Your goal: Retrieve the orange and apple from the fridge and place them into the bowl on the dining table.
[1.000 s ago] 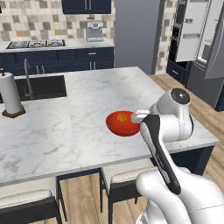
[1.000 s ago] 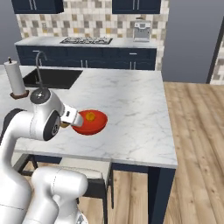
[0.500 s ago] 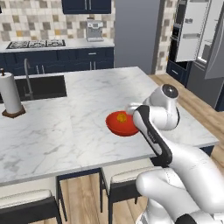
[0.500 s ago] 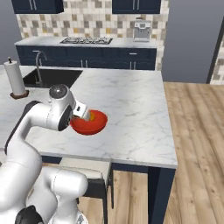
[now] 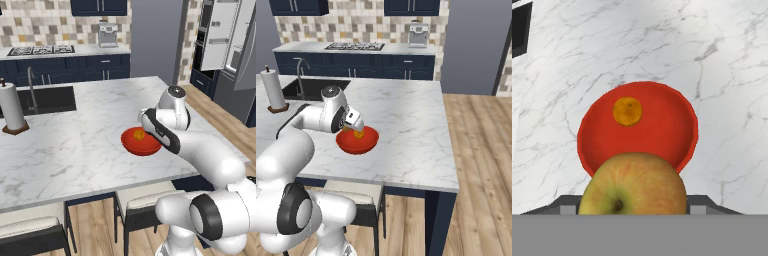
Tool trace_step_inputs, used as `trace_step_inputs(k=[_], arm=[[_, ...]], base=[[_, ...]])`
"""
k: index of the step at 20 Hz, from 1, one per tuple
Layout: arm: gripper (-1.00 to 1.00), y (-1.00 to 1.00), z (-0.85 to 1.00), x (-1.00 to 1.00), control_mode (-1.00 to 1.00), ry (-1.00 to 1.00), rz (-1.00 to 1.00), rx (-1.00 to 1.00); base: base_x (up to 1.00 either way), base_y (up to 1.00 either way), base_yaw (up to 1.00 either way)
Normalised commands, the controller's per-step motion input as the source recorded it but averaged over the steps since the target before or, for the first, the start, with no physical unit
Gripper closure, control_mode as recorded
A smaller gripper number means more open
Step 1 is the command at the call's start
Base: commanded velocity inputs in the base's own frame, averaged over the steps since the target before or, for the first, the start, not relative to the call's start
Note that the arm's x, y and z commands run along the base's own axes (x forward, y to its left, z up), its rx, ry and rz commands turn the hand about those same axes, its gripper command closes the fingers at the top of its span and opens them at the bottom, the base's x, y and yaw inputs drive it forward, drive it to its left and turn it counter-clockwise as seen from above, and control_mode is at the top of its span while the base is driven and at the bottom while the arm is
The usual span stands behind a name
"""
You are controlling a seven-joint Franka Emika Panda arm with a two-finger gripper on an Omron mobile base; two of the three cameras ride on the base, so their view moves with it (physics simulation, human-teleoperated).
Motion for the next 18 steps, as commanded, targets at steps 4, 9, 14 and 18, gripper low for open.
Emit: trace_step_inputs(k=[4,9,14,18], arm=[[1.00,0.01,-0.59,0.14,-1.00,0.15,-0.01,0.00],[1.00,0.01,-0.47,0.12,-1.00,0.14,0.00,0.00],[1.00,0.00,-0.25,0.01,-1.00,0.05,0.00,0.00],[1.00,0.00,-0.24,0.00,-1.00,0.00,0.00,0.00]], base=[[0.00,0.00,0.00],[0.00,0.00,0.00],[0.00,0.00,0.00],[0.00,0.00,0.00]])
